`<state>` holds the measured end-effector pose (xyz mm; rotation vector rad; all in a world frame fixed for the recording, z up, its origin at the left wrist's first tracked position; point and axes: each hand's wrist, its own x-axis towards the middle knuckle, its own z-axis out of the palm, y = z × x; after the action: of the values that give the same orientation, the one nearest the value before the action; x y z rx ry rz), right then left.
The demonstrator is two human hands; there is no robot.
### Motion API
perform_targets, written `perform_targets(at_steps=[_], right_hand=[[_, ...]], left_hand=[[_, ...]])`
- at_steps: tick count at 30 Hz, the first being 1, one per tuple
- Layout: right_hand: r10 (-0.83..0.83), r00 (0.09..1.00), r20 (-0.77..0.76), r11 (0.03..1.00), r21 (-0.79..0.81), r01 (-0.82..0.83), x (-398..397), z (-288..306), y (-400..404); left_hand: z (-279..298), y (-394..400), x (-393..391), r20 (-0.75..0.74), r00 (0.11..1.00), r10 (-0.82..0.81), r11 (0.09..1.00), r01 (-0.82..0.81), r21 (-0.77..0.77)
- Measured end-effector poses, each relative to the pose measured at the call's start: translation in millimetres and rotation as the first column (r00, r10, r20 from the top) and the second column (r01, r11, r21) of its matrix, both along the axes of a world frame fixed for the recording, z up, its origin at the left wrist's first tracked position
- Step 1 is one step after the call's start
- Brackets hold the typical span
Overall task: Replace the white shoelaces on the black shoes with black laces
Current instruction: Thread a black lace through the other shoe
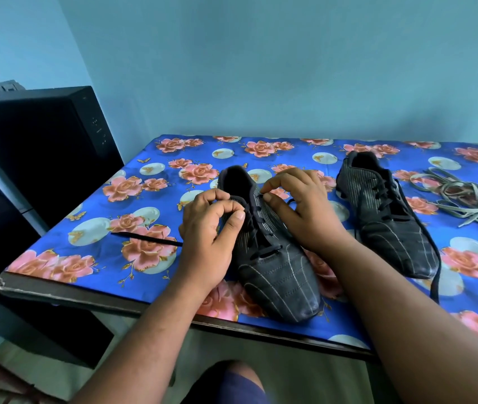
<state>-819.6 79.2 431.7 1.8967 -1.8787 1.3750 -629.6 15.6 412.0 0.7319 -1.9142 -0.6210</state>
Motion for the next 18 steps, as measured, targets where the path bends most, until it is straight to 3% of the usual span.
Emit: perform_targets(at_steps=[3,8,13,18], right_hand=[[0.000,1.000,0.006,1.000,0.018,0.000,0,-1,-1],[0.021,1.000,0.006,1.000,0.007,-0.021,0,0,-1],[0.043,0.999,-0.004,0.999,-0.010,-0.043,-1,1,-1],[0.035,0.999,0.007,0.999,-0.010,-0.035,-3,0,0]], left_hand=[[0,0,1,-0.013,1.000,-0.023,0.999,0.024,0.049],[5,7,-2,0.028,0.994,0.105,0.990,-0.102,-0.095],[7,-2,2,-0.029,0.999,0.030,0.998,-0.028,0.059],[5,-5,8,0.056,0.998,-0.009,0.991,0.002,0.130]])
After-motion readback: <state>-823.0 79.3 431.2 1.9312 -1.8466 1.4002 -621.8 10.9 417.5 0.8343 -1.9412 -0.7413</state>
